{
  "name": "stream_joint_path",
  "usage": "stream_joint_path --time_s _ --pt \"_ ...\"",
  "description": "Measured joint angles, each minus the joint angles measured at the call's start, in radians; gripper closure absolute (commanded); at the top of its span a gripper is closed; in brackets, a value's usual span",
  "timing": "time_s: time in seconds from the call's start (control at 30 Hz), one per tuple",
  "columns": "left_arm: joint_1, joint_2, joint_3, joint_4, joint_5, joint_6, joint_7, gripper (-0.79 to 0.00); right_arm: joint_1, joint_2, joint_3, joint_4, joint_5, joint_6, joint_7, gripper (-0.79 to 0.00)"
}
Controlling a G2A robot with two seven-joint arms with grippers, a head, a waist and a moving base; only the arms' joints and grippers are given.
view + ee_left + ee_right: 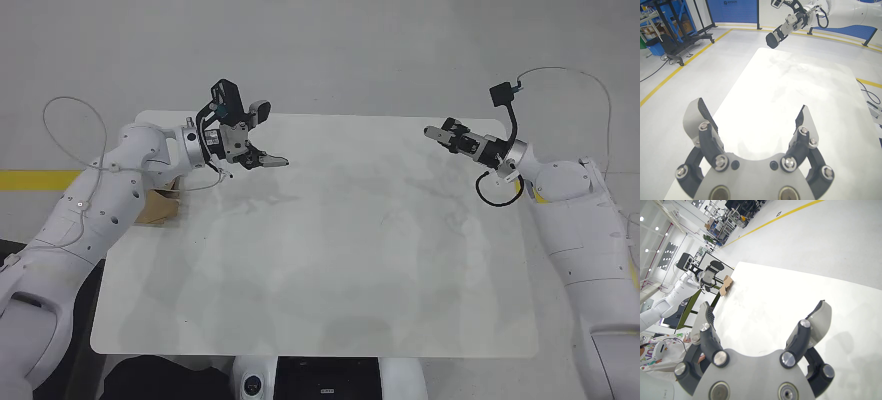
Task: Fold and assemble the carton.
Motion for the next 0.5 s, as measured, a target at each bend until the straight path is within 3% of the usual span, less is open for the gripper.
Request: stream_joint_path --time_s 0.3,0.5 --pt "0.006 0.000 -0.003 -0.002 -0.007 0.005 0.002 -0.785 0.000 0.000 0.000 0.000 0.000 0.000 0.000 -0.785" --pt "0.065 0.008 -0.063 0.006 -0.208 -0.029 -0.020 -0.785 0.000 0.000 0.000 0.000 0.000 0.000 0.000 -0.785"
